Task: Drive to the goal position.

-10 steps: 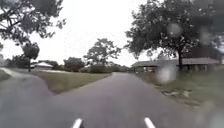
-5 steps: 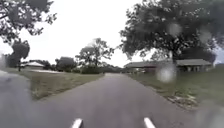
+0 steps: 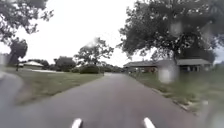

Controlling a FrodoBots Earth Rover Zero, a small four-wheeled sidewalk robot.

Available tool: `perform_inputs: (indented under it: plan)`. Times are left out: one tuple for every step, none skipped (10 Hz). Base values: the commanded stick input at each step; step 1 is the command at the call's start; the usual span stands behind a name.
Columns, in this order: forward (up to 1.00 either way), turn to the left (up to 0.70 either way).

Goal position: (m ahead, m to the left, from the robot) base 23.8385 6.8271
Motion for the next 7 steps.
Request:
perform_inputs:
  plan:
    - [0.85, 0.00]
    - [0.85, 0.00]
    - [0.85, 0.00]
    - [0.85, 0.00]
    - [0.85, 0.00]
    - [0.85, 0.00]
    - [0.85, 0.00]
